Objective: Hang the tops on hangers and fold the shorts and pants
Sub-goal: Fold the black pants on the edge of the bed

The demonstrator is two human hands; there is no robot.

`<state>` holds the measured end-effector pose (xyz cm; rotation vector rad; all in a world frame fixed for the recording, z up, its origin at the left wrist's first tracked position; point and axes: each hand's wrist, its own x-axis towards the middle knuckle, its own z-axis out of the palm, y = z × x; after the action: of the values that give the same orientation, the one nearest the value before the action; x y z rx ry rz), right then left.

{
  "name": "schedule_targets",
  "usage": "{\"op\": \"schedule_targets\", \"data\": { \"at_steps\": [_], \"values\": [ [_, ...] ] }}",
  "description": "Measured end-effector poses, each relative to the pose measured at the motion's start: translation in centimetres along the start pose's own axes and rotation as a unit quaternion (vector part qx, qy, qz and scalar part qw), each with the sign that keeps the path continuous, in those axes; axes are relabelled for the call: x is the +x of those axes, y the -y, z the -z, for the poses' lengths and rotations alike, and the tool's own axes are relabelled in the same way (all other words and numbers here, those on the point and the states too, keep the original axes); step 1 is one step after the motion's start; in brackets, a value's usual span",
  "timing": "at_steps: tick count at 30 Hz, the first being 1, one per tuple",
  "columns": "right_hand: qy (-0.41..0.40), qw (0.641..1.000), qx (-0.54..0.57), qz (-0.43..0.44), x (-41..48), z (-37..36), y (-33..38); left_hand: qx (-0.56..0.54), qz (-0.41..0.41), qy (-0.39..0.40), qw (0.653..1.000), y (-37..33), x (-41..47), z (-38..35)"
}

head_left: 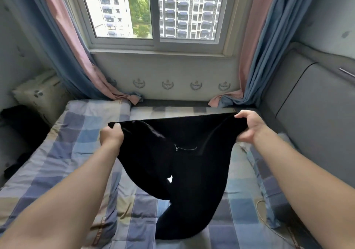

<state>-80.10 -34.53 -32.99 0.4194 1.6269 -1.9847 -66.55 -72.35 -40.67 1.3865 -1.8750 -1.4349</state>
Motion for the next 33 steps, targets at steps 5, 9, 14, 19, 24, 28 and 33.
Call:
{"op": "schedule_targets", "data": {
  "at_steps": [5,9,14,19,24,28,33],
  "values": [
    [0.007,0.992,0.096,0.079,-4.2,-5.5,10.9,-0.147,0.018,-0.009,0.989,-13.7,0.5,1.1],
    [0.034,0.980,0.128,0.150,-8.0,-8.7,18.4,-0.207,-0.015,0.010,0.978,-23.7,-0.1,3.7],
    [0.055,0.972,0.120,0.194,-11.8,-12.0,24.3,-0.203,-0.089,0.020,0.975,-32.2,-2.0,6.7],
    [0.062,0.961,0.060,0.262,-13.5,-14.4,28.0,-0.253,-0.117,0.057,0.959,-37.2,-3.8,9.3],
    [-0.002,0.929,-0.058,0.364,-15.1,-16.9,30.6,-0.279,-0.165,0.109,0.940,-40.8,-6.3,10.6],
    [0.038,0.915,-0.108,0.387,-16.8,-18.7,31.7,-0.297,-0.208,0.172,0.916,-42.3,-9.9,10.2],
    [0.065,0.891,-0.175,0.413,-18.9,-20.8,31.9,-0.274,-0.282,0.231,0.890,-43.0,-14.4,9.2]
  ]
}}
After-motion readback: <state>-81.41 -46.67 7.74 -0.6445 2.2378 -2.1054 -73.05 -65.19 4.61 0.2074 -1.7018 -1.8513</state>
